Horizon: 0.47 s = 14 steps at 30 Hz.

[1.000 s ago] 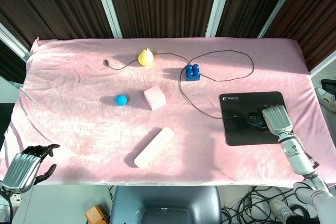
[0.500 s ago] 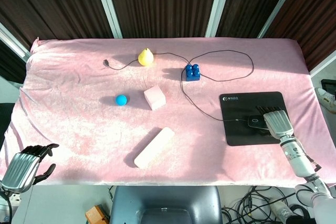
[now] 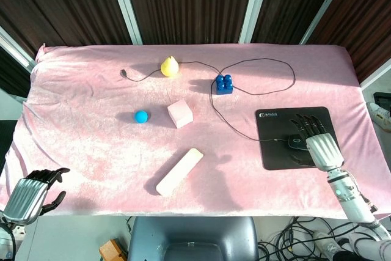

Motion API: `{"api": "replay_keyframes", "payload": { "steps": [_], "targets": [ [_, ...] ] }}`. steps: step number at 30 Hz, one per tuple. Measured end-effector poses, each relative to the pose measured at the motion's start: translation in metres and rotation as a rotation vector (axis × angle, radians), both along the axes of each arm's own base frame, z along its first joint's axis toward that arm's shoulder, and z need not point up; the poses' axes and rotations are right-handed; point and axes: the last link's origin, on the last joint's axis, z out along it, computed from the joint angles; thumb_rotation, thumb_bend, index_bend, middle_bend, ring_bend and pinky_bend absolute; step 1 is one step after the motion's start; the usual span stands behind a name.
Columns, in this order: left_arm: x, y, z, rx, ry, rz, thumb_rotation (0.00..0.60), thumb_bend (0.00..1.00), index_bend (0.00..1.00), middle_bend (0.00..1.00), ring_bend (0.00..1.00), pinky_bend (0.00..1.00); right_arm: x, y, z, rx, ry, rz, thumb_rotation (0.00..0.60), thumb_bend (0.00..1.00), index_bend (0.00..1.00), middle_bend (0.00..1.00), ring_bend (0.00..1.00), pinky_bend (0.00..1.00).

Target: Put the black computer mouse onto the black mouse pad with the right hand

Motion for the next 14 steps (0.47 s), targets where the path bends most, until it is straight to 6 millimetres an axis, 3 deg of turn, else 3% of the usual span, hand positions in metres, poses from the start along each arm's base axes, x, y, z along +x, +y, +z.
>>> {"api": "replay_keyframes", "payload": {
  "steps": [3,10,14],
  "targets": [
    [0.001,0.000,-0.002,-0.005,0.008,-0.003,0.600,0.31,0.31,0.50,0.42,0.47,0.011,0.018,0.005,-0.019,-0.023,-0.019,0.600,0.33,0.00,0.01,0.00,0.05],
    [0.001,0.000,-0.004,0.003,0.020,0.000,0.600,0.31,0.31,0.48,0.42,0.47,0.049,0.086,0.026,-0.211,-0.070,-0.085,0.600,0.33,0.00,0.01,0.00,0.05],
    [0.000,0.002,-0.003,0.026,0.027,0.011,0.600,0.31,0.31,0.48,0.42,0.47,0.046,0.097,0.040,-0.265,-0.048,-0.117,0.600,0.33,0.00,0.01,0.00,0.05]
  ]
}}
